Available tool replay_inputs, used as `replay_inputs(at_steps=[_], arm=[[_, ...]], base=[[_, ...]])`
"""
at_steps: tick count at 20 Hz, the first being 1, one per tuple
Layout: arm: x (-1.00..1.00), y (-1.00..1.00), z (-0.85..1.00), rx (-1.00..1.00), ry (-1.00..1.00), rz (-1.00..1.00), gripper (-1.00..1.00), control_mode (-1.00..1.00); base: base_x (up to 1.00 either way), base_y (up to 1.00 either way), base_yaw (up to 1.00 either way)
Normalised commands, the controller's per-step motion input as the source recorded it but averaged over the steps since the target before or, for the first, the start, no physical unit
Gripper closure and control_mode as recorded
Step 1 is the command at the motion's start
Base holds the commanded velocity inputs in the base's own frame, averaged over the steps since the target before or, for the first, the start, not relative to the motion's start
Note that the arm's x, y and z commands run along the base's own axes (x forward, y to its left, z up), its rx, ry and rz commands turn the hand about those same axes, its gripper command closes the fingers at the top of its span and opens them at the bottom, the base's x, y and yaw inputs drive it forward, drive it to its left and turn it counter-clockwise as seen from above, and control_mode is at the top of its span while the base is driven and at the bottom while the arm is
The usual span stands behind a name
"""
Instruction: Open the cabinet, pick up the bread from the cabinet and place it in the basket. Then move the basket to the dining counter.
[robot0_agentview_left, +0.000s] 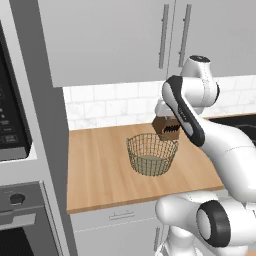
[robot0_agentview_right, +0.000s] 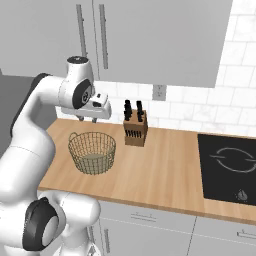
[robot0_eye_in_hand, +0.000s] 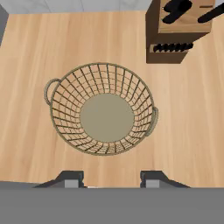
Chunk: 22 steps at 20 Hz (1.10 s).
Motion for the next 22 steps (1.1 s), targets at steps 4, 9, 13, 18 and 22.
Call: replay_inputs(at_steps=[4,9,13,18,22], arm=[[-0.10,0.00,0.00,0.00,-0.03,-0.01,-1.00,-1.00],[-0.09,0.00,0.37,-0.10,-0.43,-0.05,-1.00,-1.00],[-0.04,0.03,0.97,-0.14,-0.62,-0.07,-1.00,-1.00],[-0.09,0.02,1.00,-0.04,-0.59,-0.08,-1.00,-1.00],[-0.05,0.23,0.93,0.01,-0.31,-0.02,-1.00,-1.00]], base=[[0.00,0.00,0.00],[0.00,0.00,0.00],[0.00,0.00,0.00],[0.00,0.00,0.00],[0.00,0.00,0.00]])
